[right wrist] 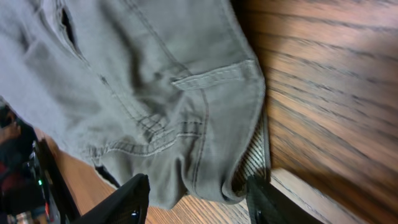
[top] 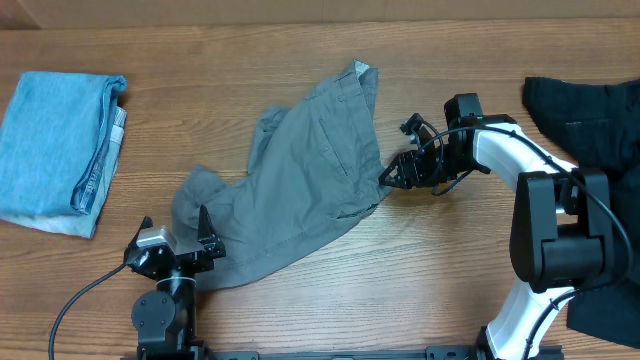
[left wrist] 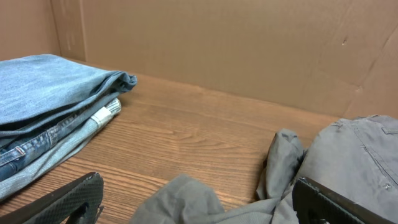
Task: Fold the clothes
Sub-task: 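Grasp the right edge of the grey shorts with the right gripper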
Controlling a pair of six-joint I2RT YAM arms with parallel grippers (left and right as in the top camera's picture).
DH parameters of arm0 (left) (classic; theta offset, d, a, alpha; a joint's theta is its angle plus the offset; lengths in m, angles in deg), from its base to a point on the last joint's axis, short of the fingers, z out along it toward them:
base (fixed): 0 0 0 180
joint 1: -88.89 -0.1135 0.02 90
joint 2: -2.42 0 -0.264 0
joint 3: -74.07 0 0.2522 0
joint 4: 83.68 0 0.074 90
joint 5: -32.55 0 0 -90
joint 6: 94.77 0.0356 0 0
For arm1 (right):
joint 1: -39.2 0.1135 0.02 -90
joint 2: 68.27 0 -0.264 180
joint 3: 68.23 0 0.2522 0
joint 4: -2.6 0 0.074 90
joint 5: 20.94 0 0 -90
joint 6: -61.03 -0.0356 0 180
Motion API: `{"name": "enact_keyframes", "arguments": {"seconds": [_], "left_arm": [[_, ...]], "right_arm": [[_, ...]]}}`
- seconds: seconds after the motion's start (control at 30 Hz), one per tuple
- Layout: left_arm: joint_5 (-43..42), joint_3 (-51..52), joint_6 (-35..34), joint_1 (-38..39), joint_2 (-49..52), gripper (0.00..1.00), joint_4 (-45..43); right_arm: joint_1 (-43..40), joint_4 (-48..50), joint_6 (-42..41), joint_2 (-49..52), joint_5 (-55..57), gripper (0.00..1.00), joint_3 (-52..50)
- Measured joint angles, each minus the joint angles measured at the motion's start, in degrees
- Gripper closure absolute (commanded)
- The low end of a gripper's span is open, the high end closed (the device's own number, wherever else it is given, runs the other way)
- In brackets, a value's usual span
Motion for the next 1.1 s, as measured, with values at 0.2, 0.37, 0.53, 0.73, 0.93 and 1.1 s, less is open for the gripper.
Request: {"name": "enact_keyframes", "arguments": {"seconds": [0.2, 0.37, 0.53, 0.73, 0.93, 1.1], "left_arm": [[0.0, 0.0, 0.0, 0.0, 0.0, 0.00, 0.0], [0.0, 0.0, 0.0, 0.0, 0.0, 0.00, 0.0], [0.0, 0.0, 0.0, 0.0, 0.0, 0.00, 0.0], [0.0, 0.0, 0.0, 0.0, 0.0, 0.00, 0.0], [0.0, 0.0, 0.0, 0.0, 0.0, 0.00, 0.0], [0.0, 0.0, 0.0, 0.0, 0.0, 0.00, 0.0]], "right_arm": [[0.4, -0.3, -26.2, -0.3, 11.4, 0.13, 0.2], [5.7, -2.8, -45.0, -1.2, 13.5, 0.16, 0.6], [9.5, -1.1, -56.2, -1.2, 15.7, 0.59, 0.3], [9.5, 2.3, -58.8, -1.1, 25.4, 0.96, 0.0], [9.5, 3.9, -51.9, -1.1, 22.0, 0.96, 1.0], [9.5, -0.5, -48.7, -6.8, 19.7, 0.96, 6.6]]}}
